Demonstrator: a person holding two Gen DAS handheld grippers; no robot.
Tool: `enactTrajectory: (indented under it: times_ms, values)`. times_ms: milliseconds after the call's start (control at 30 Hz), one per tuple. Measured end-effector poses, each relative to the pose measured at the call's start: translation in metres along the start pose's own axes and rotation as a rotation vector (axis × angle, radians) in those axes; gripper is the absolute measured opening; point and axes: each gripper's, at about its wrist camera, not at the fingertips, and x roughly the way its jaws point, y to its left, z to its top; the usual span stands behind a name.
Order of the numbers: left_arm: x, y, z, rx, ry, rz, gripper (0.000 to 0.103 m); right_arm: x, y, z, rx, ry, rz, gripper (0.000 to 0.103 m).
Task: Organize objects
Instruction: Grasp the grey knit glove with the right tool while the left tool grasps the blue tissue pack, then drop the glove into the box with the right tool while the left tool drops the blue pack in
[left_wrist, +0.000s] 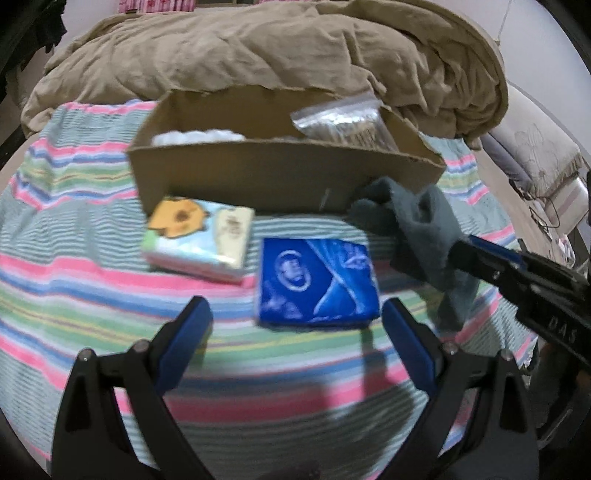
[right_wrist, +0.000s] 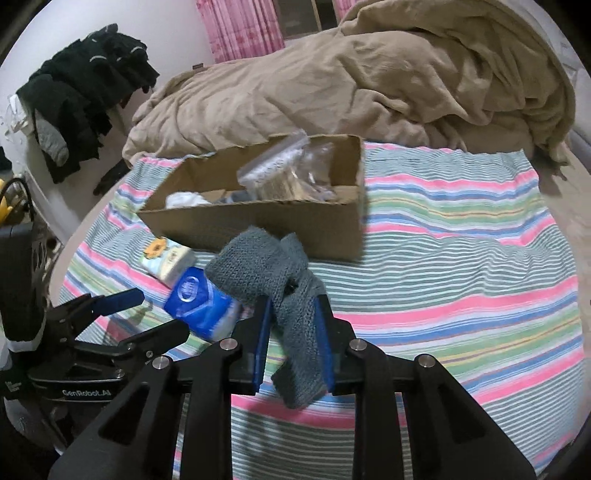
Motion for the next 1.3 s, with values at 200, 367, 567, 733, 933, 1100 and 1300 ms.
enactTrajectory:
  times_ms: [200, 367, 567, 733, 933, 1100, 1300]
  values:
    - [0.026, -0.016, 0.0, 0.067, 0.01, 0.05, 0.094, 0.027, -0.014, -0.009, 0.04, 0.049, 0.018, 0.064]
    - [0.026, -0.019, 0.002, 0.096, 0.01, 0.053, 0.073, 0.038, -0.022, -0.015, 0.109, 0.051, 0.101, 0.043]
    - [0.013, -0.014, 0.0, 0.086, -0.011, 0.016, 0.071, 0.02, -0.017, -0.012, 0.1, 0.024, 0.118, 0.037]
    - [-0.017, -0.013, -0.003, 0.086, -0.056, -0.001, 0.071, -0.013, -0.013, -0.004, 0.089, -0.035, 0.1, 0.037]
    - [-0.058, 0.002, 0.0, 0.061, -0.121, -0.005, 0.071, -0.042, 0.001, 0.009, 0.051, -0.088, 0.093, 0.037]
    - [-0.088, 0.02, 0.006, 0.026, -0.176, 0.004, 0.071, -0.052, 0.018, 0.025, 0.016, -0.116, 0.105, 0.037]
    - [-0.106, 0.038, 0.018, -0.005, -0.226, 0.019, 0.071, -0.052, 0.04, 0.045, -0.032, -0.13, 0.123, 0.037]
